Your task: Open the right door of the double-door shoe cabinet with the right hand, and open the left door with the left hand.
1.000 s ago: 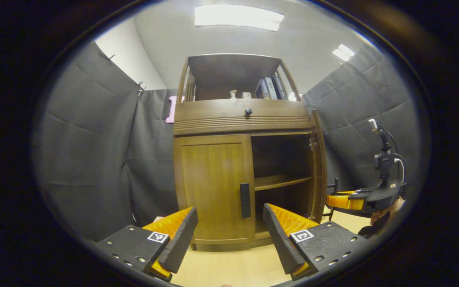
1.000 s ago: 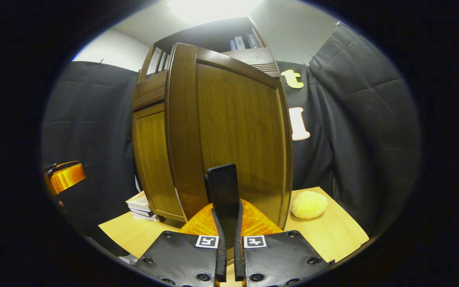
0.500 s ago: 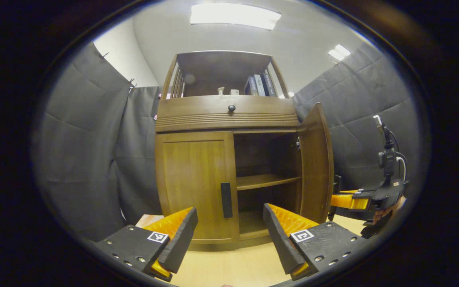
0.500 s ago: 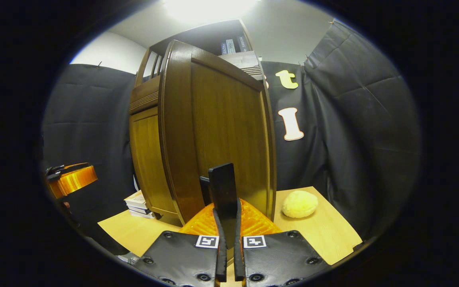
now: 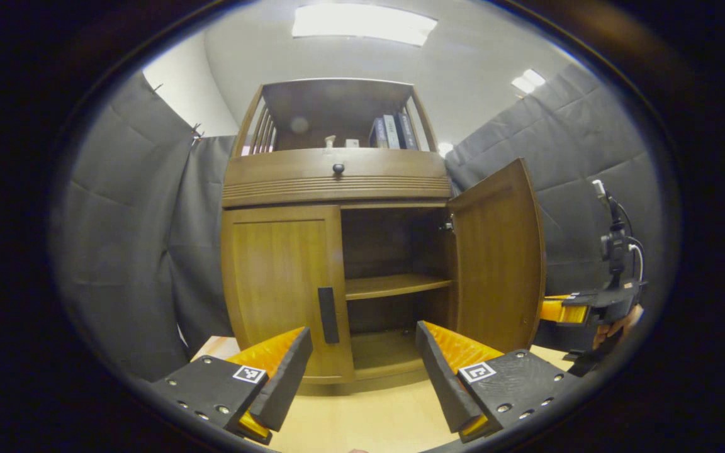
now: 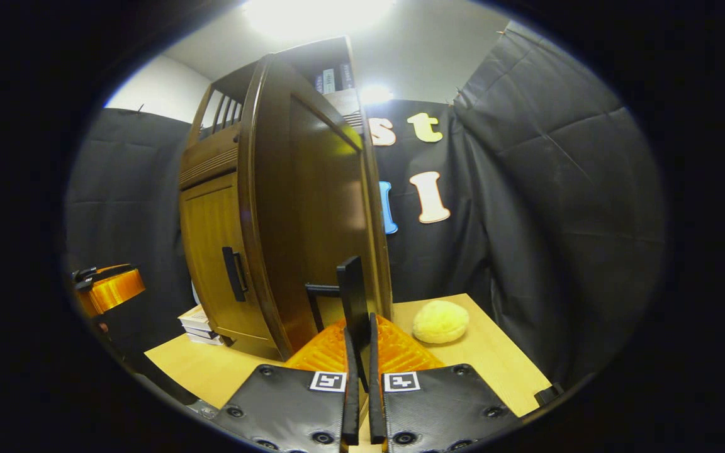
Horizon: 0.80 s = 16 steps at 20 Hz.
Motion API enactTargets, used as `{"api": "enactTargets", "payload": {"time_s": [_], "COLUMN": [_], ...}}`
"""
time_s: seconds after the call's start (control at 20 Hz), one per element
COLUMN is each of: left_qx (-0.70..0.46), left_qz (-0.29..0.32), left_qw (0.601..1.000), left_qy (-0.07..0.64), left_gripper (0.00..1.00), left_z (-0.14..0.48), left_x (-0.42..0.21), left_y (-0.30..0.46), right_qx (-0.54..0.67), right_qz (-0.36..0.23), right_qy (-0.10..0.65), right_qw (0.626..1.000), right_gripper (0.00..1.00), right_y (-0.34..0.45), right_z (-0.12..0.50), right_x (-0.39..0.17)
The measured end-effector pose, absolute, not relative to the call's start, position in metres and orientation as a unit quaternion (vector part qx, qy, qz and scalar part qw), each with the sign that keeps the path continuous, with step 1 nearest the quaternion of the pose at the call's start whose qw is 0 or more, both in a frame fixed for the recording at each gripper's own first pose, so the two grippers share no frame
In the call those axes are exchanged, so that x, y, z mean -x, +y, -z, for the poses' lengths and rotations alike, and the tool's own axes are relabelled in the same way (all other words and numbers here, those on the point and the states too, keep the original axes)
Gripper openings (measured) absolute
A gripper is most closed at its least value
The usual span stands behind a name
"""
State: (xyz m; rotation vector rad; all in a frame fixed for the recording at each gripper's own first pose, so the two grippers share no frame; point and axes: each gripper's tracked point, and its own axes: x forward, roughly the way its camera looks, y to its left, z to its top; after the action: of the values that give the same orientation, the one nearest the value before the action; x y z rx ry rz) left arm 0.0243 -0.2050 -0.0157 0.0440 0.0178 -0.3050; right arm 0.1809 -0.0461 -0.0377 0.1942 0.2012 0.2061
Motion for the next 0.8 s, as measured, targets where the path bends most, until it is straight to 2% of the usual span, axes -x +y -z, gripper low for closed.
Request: {"api": "enactTargets", "payload": {"time_s": [0.1,0.25,0.3,0.4,0.75,0.8], "left_qx": [-0.026,-0.031,-0.033,-0.035,-0.047,-0.047], "left_qz": [0.152,0.149,0.148,0.149,0.147,0.146], "left_qw": [0.988,0.988,0.988,0.988,0.988,0.988], "left_qy": [0.011,0.013,0.014,0.015,0.000,-0.003], "left_gripper": [0.96,0.95,0.95,0.95,0.95,0.95], "left_z": [0.020,0.021,0.021,0.020,0.011,0.009], "left_x": [-0.022,-0.017,-0.016,-0.015,-0.037,-0.046], "left_y": [-0.210,-0.223,-0.224,-0.229,-0.225,-0.221], "right_qx": [-0.100,-0.104,-0.104,-0.106,-0.056,-0.050], "right_qz": [-0.090,-0.086,-0.086,-0.089,-0.070,-0.075], "right_qy": [0.102,0.104,0.105,0.106,0.086,0.079], "right_qw": [0.986,0.985,0.985,0.985,0.992,0.993], "right_gripper": [0.08,0.06,0.00,0.06,0.07,0.17], "right_y": [-0.064,-0.080,-0.084,-0.088,-0.098,-0.096], "right_z": [0.041,0.044,0.044,0.044,0.029,0.021], "right_x": [-0.181,-0.179,-0.178,-0.172,-0.138,-0.130]}}
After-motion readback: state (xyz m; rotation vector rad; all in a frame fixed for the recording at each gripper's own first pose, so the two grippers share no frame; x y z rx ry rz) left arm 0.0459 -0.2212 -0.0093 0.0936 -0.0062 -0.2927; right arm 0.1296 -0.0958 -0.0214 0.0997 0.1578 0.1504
